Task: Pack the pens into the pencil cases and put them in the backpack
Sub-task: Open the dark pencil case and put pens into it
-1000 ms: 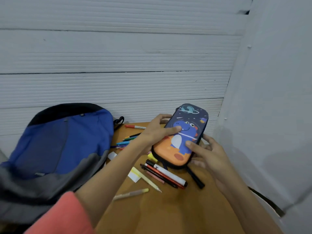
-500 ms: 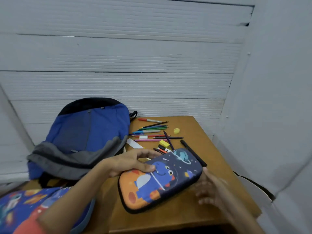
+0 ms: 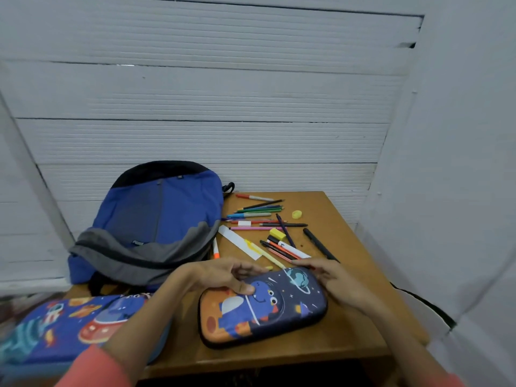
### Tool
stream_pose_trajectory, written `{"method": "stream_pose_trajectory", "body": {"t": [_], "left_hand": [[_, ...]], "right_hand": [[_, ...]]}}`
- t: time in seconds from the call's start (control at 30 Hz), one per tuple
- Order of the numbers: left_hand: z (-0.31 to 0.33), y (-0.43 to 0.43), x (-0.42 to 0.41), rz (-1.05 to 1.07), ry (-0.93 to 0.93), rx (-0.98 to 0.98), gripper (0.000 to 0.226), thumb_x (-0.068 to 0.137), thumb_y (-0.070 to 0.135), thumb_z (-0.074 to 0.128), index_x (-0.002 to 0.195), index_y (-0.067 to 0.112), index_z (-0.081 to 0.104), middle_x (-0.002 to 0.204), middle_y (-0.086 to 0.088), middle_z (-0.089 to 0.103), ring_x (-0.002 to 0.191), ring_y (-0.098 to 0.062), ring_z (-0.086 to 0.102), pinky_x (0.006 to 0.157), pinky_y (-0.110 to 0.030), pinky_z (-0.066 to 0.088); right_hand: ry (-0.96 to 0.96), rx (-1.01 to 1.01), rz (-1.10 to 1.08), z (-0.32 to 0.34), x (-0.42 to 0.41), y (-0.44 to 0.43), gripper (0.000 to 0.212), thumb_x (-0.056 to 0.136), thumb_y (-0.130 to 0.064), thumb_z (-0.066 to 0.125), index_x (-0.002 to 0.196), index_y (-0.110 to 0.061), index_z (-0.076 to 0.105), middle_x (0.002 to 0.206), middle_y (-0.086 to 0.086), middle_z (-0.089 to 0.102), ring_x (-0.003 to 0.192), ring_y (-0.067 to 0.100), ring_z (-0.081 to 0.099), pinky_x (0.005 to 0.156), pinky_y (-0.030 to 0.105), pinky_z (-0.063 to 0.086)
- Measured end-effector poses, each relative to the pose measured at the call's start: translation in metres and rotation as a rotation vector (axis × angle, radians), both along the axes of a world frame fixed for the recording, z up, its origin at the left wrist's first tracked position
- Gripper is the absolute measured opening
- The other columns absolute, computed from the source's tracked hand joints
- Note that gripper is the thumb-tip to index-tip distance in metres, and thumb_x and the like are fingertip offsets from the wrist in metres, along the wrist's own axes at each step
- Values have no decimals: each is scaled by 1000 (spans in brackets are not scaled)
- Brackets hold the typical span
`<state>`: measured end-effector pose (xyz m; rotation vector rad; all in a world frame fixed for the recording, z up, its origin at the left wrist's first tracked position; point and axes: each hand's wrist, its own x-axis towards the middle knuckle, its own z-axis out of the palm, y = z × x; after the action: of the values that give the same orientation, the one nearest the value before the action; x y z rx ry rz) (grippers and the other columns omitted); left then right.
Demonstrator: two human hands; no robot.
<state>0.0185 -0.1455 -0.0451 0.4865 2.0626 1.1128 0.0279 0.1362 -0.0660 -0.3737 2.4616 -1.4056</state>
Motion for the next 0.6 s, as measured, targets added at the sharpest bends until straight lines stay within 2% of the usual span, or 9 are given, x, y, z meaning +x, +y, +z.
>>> {"method": "stream_pose_trajectory", "body": {"t": [0.1, 0.17, 0.23, 0.33, 0.4, 0.47, 0.53, 0.57, 0.6], "left_hand": [[1, 1, 0, -11, -5, -24, 57, 91, 26, 64, 144, 31, 42, 141, 4, 53, 123, -18, 58, 103, -44, 48], [0, 1, 0, -20, -12, -34, 60, 89, 30, 64, 144, 32, 41, 142, 4, 52, 124, -18, 57, 105, -46, 46], [-1, 1, -1, -30, -29, -37, 56, 94, 26, 61, 145, 31, 39, 141, 3, 52, 122, -19, 58, 102, -42, 49], [1, 3, -2, -32, -33, -39, 52, 98, 18, 55, 145, 30, 37, 140, 3, 52, 117, -16, 60, 91, -29, 54], [1, 3, -2, -39, -27, -50, 52, 98, 18, 54, 146, 29, 35, 141, 3, 50, 113, -12, 60, 88, -24, 54], [1, 4, -2, -45, -15, -55, 52, 99, 16, 53, 146, 27, 35, 140, 3, 51, 107, -7, 61, 85, -21, 53], [1, 4, -2, -41, -9, -55, 52, 99, 16, 52, 146, 27, 35, 138, 3, 51, 106, -6, 61, 83, -20, 53], [2, 4, -1, -39, -8, -53, 52, 99, 16, 52, 146, 27, 35, 137, 3, 52, 106, -6, 61, 83, -20, 53], [1, 4, -1, -35, -12, -49, 51, 98, 17, 53, 146, 28, 36, 138, 3, 52, 107, -7, 62, 82, -20, 54]], "right_hand": [[1, 36, 88, -5, -15, -1, 70, 90, 23, 28, 119, -30, 63, 126, -4, 55, 109, 1, 56, 76, 18, 54], [15, 62, 101, -9, -24, -1, 69, 90, 22, 30, 115, -32, 65, 122, -1, 59, 108, 7, 60, 76, 26, 58], [15, 79, 116, -11, -30, -2, 71, 88, 22, 31, 110, -34, 69, 117, -3, 62, 105, 9, 62, 81, 38, 59], [26, 114, 153, -16, -40, 0, 78, 84, 22, 32, 103, -41, 74, 117, 3, 66, 106, 24, 64, 81, 63, 51], [25, 128, 160, -20, -45, 0, 76, 84, 21, 34, 97, -42, 74, 114, 6, 67, 106, 32, 64, 81, 68, 48], [37, 164, 178, -16, -46, -3, 67, 87, 18, 36, 94, -38, 72, 109, 6, 67, 102, 34, 65, 75, 60, 53], [40, 187, 196, -13, -47, -6, 51, 90, 15, 39, 97, -26, 68, 103, 2, 66, 93, 30, 67, 57, 35, 55], [39, 180, 195, -11, -46, -6, 44, 91, 14, 40, 99, -20, 66, 101, 0, 65, 89, 25, 67, 53, 25, 52], [46, 174, 194, -11, -45, -7, 39, 92, 13, 42, 99, -17, 66, 100, -1, 64, 89, 21, 66, 55, 23, 53]]}}
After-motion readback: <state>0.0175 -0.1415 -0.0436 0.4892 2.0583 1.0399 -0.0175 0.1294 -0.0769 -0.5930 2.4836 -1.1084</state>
